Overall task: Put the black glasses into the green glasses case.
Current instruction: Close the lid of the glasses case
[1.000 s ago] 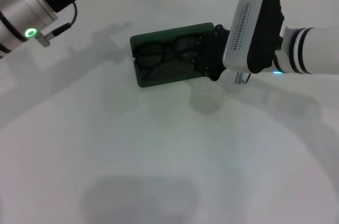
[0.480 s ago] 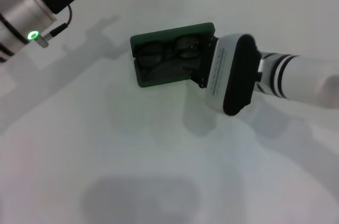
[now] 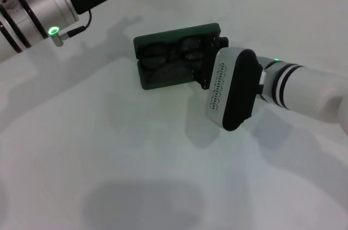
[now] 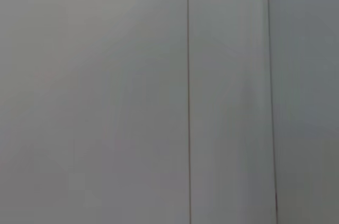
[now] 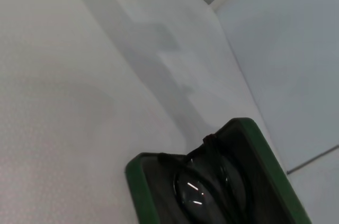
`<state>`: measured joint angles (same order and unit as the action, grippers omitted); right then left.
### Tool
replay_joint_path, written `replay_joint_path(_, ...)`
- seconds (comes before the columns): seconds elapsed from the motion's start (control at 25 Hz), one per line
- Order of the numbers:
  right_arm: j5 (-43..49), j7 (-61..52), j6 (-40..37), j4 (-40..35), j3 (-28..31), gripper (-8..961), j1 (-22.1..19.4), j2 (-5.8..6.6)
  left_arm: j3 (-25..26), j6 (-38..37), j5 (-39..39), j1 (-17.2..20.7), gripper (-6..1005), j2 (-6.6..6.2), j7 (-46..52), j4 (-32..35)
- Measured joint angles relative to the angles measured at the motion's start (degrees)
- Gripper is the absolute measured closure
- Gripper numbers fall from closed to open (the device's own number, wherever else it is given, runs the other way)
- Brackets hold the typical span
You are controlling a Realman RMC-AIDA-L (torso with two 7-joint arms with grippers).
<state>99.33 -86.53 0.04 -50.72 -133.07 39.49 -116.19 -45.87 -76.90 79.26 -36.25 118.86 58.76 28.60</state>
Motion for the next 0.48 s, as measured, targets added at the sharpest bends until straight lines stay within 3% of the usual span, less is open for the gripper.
replay_joint_path(0.48, 0.01, 0.04, 0.01, 2.53, -1.03, 590, 3.29, 0.00, -0.02, 0.09, 0.03, -0.98, 111, 0.58, -0.26, -0.04)
